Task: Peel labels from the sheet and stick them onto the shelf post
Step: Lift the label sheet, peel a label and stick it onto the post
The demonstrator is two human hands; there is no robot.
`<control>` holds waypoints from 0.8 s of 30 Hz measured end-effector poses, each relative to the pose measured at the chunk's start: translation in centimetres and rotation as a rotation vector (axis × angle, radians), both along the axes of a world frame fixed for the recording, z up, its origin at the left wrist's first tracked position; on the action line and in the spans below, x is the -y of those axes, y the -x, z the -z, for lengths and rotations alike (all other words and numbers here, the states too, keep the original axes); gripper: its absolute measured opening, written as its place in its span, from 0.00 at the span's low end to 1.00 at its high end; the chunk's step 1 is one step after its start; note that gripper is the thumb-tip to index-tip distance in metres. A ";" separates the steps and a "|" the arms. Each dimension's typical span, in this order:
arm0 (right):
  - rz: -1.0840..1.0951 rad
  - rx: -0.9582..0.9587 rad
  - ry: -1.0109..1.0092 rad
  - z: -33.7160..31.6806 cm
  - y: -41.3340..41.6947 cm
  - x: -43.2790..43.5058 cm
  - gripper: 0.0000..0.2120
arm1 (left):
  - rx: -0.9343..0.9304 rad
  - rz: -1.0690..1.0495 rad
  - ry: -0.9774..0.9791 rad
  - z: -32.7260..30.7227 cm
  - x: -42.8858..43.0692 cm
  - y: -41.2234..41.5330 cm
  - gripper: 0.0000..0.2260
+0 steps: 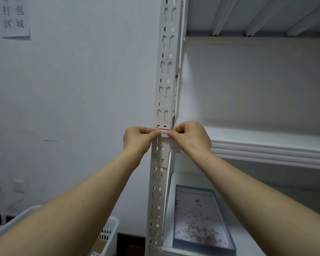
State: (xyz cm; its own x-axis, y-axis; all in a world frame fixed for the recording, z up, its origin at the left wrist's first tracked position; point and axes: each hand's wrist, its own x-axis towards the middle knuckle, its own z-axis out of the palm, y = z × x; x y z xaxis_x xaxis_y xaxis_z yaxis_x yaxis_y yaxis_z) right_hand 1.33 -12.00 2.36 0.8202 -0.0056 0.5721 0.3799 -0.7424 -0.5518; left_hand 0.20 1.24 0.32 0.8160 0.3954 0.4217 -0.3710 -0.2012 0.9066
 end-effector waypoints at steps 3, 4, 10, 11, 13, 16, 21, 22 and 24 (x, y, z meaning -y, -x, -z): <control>0.014 -0.010 0.029 -0.3 0.0 -0.1 0.07 | -0.006 -0.017 -0.001 0.0 0.1 -0.2 0.02; 0.017 -0.010 0.033 -0.4 0.0 -0.1 0.07 | -0.007 -0.023 -0.004 0.0 0.1 -0.2 0.01; 0.036 -0.018 0.042 -0.6 -0.1 -0.2 0.08 | -0.001 -0.042 0.000 -0.1 0.1 -0.3 0.01; 0.038 -0.018 0.045 -0.6 -0.1 -0.2 0.08 | 0.000 -0.044 -0.002 -0.1 0.1 -0.4 0.01; 0.046 -0.020 0.053 -0.6 -0.2 -0.3 0.09 | 0.004 -0.048 -0.014 -0.1 0.0 -0.4 0.02; 0.052 -0.024 0.059 -0.7 -0.3 -0.3 0.11 | 0.002 -0.056 -0.016 -0.1 0.0 -0.6 0.01; 0.052 -0.029 0.061 -0.8 -0.5 -0.3 0.10 | -0.001 -0.065 -0.022 0.0 -0.2 -0.8 0.03; 0.051 -0.028 0.062 -0.8 -0.5 -0.3 0.10 | -0.001 -0.063 -0.022 0.0 -0.2 -0.8 0.04; 0.048 -0.025 0.057 -0.8 -0.6 -0.3 0.09 | 0.001 -0.063 -0.020 0.0 -0.2 -0.8 0.04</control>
